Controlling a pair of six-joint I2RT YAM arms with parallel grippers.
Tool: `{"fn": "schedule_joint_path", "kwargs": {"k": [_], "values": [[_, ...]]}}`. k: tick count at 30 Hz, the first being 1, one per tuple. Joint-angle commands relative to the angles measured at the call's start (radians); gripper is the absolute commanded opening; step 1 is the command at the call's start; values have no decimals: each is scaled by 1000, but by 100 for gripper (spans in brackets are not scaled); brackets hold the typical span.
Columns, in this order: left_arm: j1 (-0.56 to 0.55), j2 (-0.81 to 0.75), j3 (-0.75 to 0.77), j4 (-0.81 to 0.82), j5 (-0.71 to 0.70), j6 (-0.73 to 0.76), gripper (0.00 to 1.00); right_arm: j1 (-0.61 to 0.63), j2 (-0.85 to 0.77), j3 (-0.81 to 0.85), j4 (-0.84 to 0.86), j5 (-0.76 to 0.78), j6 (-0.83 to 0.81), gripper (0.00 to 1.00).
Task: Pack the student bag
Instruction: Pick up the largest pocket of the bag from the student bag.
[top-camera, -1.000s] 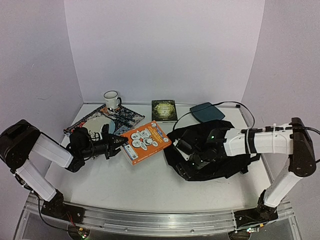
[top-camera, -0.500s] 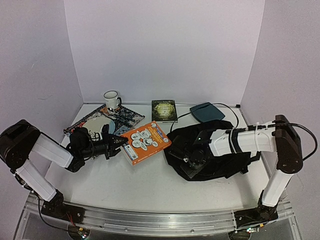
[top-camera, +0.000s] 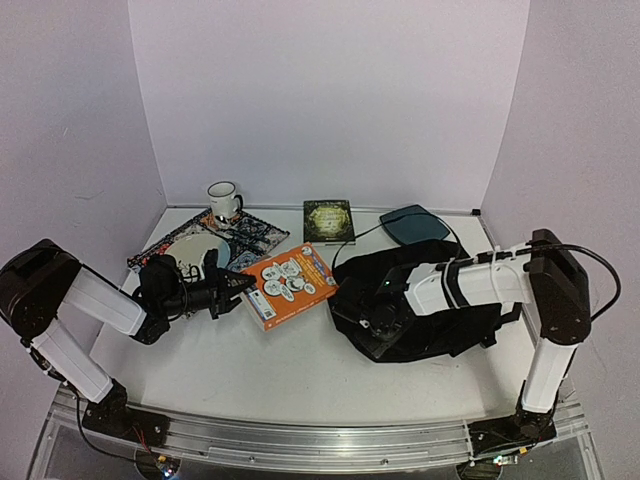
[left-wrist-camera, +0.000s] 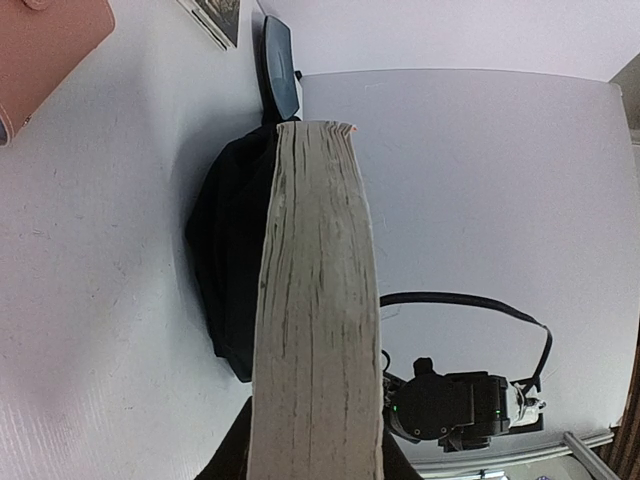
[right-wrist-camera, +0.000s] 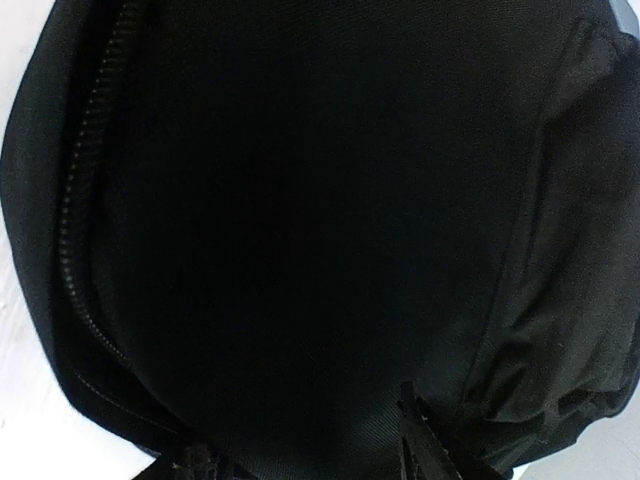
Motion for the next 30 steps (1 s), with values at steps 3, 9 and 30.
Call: {"fn": "schedule_joint_path", "kwargs": {"k": [3, 9, 30], "values": [[5, -23, 34, 91, 19, 18, 0, 5, 54, 51, 44, -8, -64, 57], [5, -51, 38, 77, 24, 20, 0, 4, 38, 82, 52, 12, -70, 21], [-35, -155, 36, -89, 95, 32, 0, 11, -428, -51, 227, 231, 97, 0]]}}
